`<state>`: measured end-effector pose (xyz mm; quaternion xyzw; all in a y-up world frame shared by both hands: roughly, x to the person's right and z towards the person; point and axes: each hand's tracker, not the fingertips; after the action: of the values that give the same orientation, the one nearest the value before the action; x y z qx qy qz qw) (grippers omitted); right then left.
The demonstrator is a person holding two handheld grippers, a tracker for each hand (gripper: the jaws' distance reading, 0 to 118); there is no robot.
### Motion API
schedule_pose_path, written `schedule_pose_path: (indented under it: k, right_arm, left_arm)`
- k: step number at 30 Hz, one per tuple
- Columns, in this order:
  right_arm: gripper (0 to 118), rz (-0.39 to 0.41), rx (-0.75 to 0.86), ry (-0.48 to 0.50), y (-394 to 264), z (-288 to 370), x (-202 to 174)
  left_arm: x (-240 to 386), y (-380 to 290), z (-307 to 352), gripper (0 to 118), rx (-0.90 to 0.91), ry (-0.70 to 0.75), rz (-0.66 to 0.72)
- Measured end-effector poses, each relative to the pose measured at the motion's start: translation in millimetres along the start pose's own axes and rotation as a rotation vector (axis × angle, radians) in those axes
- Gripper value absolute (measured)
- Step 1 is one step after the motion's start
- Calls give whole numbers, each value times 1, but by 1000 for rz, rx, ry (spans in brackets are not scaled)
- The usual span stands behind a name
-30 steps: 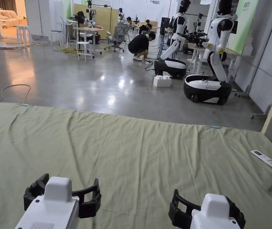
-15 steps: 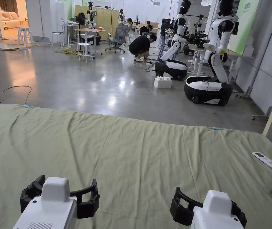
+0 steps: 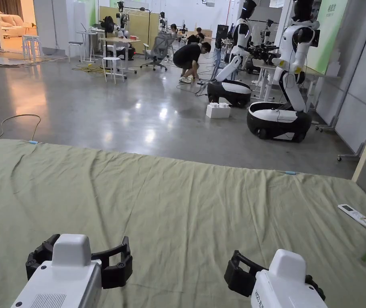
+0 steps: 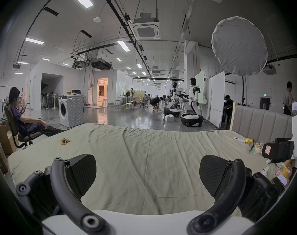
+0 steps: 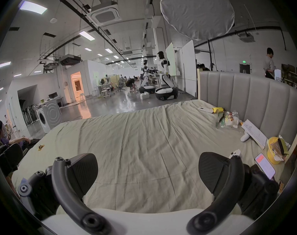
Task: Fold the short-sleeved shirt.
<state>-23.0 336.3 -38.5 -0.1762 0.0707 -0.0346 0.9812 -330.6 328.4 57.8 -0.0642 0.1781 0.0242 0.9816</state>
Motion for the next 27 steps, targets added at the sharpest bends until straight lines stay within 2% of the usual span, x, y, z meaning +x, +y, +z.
schedule_pose_path:
  k: [2,7,10,20,21,23,27]
  right_arm:
    - [118,-19,-33,-9,1,-3,-1]
    - [118,-4,-29,2,0,-3,-1]
    - [118,-39,-78,9,-6,-7,0]
    - [118,-17,-50,23,3,-16,12]
    - [118,0,-40,12,9,7,0]
    - [118,7,-36,9,12,11,-1]
    - [118,-9,-29,21,1,-4,5]
  left_arm:
    - [0,0,0,118,1,2,1]
    - [0,-1,-2,118,-16,14,1]
    - [0,-2,-1,118,-16,28,7]
    - [1,-2,-1,118,-26,42,2]
    - [1,-2,-1,118,-26,43,1]
    - [2,-1,0,118,-26,43,0]
    - [1,-1,-1,118,-23,42,9]
